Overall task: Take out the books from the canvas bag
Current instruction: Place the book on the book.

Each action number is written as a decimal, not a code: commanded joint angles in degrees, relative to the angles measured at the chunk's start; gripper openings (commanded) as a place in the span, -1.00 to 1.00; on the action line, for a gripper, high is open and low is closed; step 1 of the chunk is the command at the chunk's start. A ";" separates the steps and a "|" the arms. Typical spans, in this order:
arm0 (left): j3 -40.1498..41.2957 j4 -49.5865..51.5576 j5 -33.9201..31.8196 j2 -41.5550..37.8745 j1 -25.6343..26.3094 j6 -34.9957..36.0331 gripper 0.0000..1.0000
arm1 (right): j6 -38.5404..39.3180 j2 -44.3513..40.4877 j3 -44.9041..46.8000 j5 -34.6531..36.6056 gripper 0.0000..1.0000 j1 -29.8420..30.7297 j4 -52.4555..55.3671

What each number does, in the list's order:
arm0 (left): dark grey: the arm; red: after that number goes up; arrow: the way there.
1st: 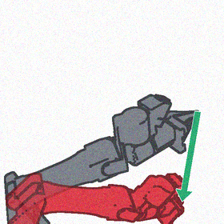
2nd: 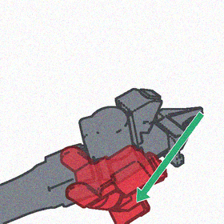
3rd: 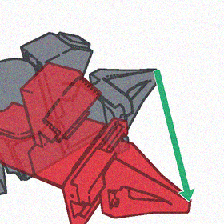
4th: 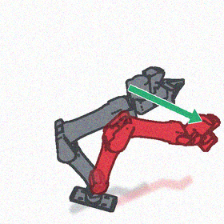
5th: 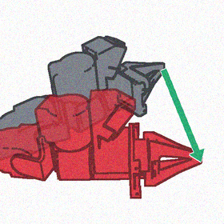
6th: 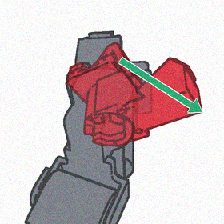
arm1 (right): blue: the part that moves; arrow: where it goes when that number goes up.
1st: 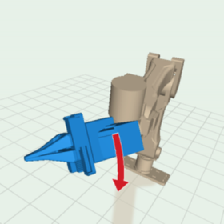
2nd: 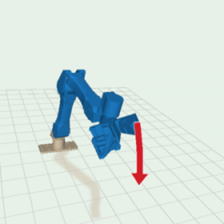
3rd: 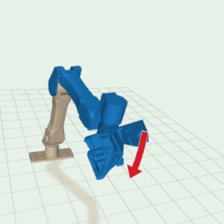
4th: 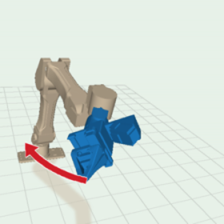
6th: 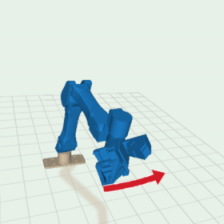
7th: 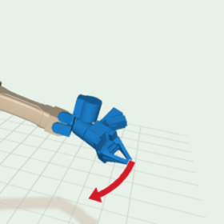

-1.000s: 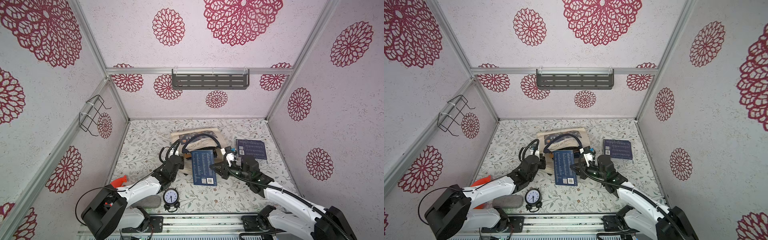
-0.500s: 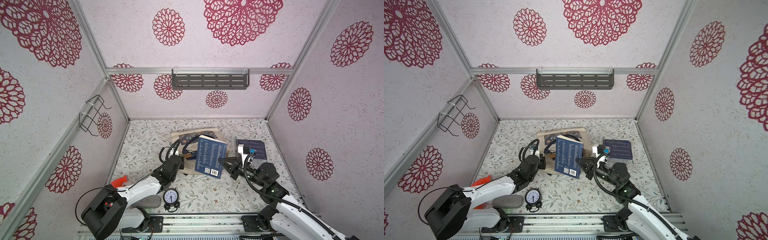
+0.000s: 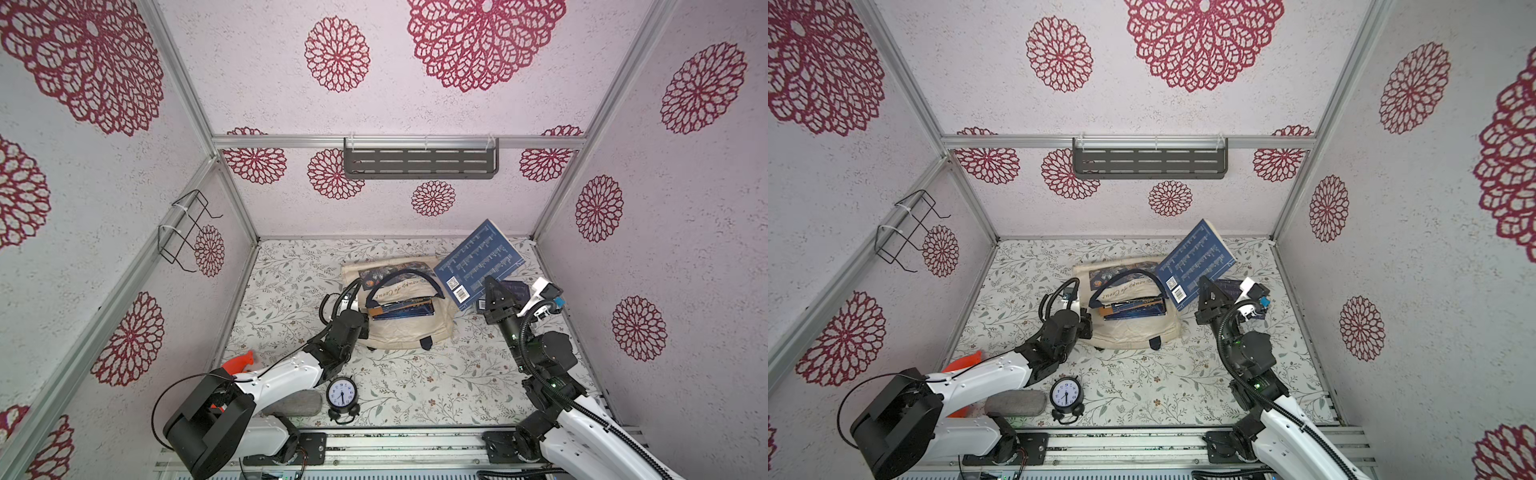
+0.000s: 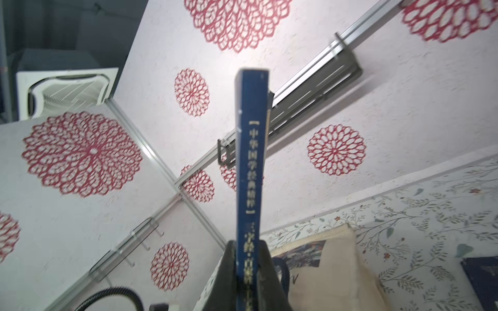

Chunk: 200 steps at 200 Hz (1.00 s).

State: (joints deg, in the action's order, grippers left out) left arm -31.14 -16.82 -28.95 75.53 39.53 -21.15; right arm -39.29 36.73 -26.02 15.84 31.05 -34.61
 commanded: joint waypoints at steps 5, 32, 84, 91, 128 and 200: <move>-0.42 -0.98 1.26 -0.20 -0.09 -1.13 -1.00 | -6.59 0.32 0.51 10.61 -1.00 -3.81 -7.69; -0.07 -1.46 1.26 -0.55 -0.06 -1.09 -1.00 | -14.71 1.79 2.38 13.69 -1.00 -8.80 -6.67; 0.11 -1.40 1.30 -0.91 -0.07 -0.84 -1.00 | -28.21 10.45 5.47 10.91 -1.00 -17.95 -9.60; 0.11 -1.34 1.35 -0.91 -0.07 -0.88 -1.00 | -29.57 11.97 5.67 9.16 -1.00 -19.37 -10.37; 0.02 -1.33 1.61 -0.82 0.02 -0.84 -1.00 | -33.44 19.94 7.31 8.17 -1.00 -23.93 -13.46; -0.33 -1.00 1.97 -0.73 0.29 -0.86 -1.00 | -40.98 38.98 9.49 4.20 -1.00 -27.37 -24.29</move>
State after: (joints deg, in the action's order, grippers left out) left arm -31.11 -16.86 -28.12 75.50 39.55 -21.12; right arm -76.01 72.01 -16.19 21.96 4.38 -48.82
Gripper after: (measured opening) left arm 0.081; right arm 0.096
